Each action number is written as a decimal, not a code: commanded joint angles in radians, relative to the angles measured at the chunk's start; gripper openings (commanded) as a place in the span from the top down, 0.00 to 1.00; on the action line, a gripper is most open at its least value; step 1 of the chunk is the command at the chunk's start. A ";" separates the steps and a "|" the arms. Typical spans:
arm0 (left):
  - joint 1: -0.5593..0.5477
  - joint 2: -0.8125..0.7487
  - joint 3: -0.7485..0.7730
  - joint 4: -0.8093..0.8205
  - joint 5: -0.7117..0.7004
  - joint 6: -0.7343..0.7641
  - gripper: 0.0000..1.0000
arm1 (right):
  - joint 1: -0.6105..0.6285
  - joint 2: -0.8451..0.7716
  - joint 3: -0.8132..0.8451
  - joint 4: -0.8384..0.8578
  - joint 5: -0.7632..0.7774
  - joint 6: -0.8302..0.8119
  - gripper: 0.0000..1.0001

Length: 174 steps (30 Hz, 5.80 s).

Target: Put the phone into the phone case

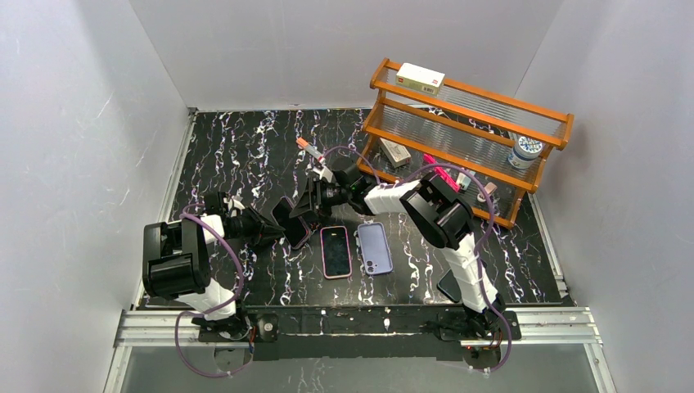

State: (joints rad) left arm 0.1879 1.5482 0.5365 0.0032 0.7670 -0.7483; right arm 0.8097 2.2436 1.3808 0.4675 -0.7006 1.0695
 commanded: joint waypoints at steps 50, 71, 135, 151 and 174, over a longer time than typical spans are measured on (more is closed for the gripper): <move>-0.008 -0.314 0.094 -0.121 0.066 -0.009 0.20 | -0.073 -0.326 -0.278 0.261 -0.088 0.074 0.99; -0.224 -0.471 -0.101 0.603 0.104 -0.581 0.42 | -0.086 -0.366 -0.448 0.777 -0.133 0.447 0.99; -0.320 -0.541 -0.106 0.554 0.117 -0.452 1.00 | -0.170 -0.545 -0.387 0.218 -0.139 0.064 0.46; -0.320 -0.580 -0.063 0.719 -0.016 -0.575 1.00 | -0.103 -0.671 -0.552 0.281 -0.200 0.084 0.36; -0.321 -0.590 -0.118 0.736 0.049 -0.598 1.00 | -0.074 -0.651 -0.544 0.351 -0.130 0.142 0.74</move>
State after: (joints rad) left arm -0.1276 0.9855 0.4244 0.6979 0.7605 -1.3426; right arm 0.7246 1.6371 0.8185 0.8642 -0.8848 1.2888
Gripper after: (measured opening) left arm 0.129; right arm 0.140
